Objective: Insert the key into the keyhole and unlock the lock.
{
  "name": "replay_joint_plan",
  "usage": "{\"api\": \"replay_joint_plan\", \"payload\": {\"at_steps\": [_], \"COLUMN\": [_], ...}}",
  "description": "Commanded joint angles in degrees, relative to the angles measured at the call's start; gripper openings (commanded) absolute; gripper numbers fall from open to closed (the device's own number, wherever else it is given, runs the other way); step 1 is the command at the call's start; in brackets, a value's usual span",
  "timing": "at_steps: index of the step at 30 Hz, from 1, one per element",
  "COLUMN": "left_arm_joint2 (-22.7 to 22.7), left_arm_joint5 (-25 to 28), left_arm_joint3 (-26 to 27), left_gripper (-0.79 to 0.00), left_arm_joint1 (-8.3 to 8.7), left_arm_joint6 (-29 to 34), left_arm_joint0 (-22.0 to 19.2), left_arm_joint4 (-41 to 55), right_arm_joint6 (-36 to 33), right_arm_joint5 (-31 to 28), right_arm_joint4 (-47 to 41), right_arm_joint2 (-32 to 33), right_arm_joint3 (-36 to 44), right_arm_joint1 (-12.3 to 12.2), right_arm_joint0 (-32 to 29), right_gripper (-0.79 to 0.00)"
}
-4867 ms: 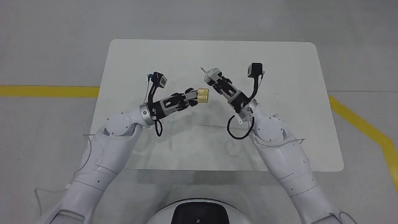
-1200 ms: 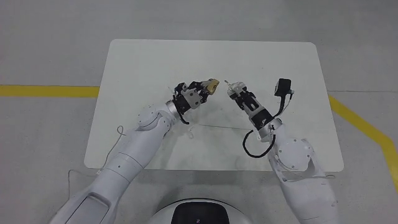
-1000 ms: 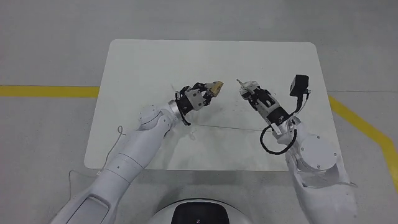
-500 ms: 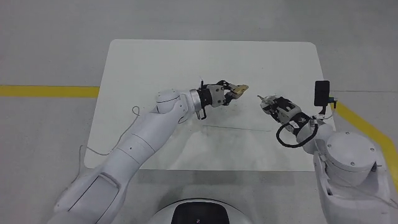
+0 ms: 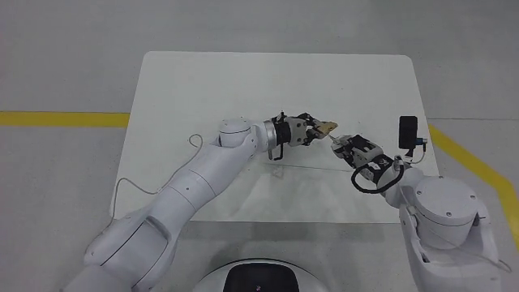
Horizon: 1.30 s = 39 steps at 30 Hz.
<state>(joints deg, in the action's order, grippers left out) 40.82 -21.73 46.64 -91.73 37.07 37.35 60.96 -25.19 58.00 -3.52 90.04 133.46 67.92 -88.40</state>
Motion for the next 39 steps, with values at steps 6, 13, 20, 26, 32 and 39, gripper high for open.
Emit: {"api": "replay_joint_plan", "payload": {"at_steps": [6,13,20,26,32,39], "left_arm_joint2": [0.06,0.94,2.10,3.11,3.52,4.18], "left_arm_joint5": [0.79,0.92,0.81,0.83,0.92,1.54], "left_arm_joint3": [-0.50,-0.64,-0.45,0.08,0.73,1.75], "left_gripper": [-0.785,-0.785,-0.785,-0.785,-0.785,-0.785], "left_arm_joint1": [-0.57,-0.66,-0.59,-0.49,-0.51,-0.39], "left_arm_joint6": [0.79,1.64,2.30,2.80,2.78,2.74], "left_arm_joint0": [-0.24,-0.08,0.32,0.91,1.44,2.09], "left_arm_joint4": [-1.61,-3.00,-4.04,-4.70,-6.06,-7.91], "right_arm_joint6": [3.46,5.31,4.09,2.67,2.24,1.67], "right_arm_joint5": [0.00,0.00,0.00,0.00,0.00,0.00], "right_arm_joint4": [-0.61,1.49,4.77,7.29,8.51,9.65], "right_arm_joint2": [-0.67,-1.79,-3.58,-4.11,-4.47,-4.80], "right_arm_joint3": [-1.32,-2.26,-2.80,-2.78,-2.31,-1.92], "right_arm_joint1": [0.07,-0.26,-0.96,-1.52,-1.77,-2.01], "right_arm_joint0": [0.90,2.10,2.24,2.41,2.31,1.87], "right_gripper": [-0.785,-0.785,-0.785,-0.785,-0.785,-0.785]}}
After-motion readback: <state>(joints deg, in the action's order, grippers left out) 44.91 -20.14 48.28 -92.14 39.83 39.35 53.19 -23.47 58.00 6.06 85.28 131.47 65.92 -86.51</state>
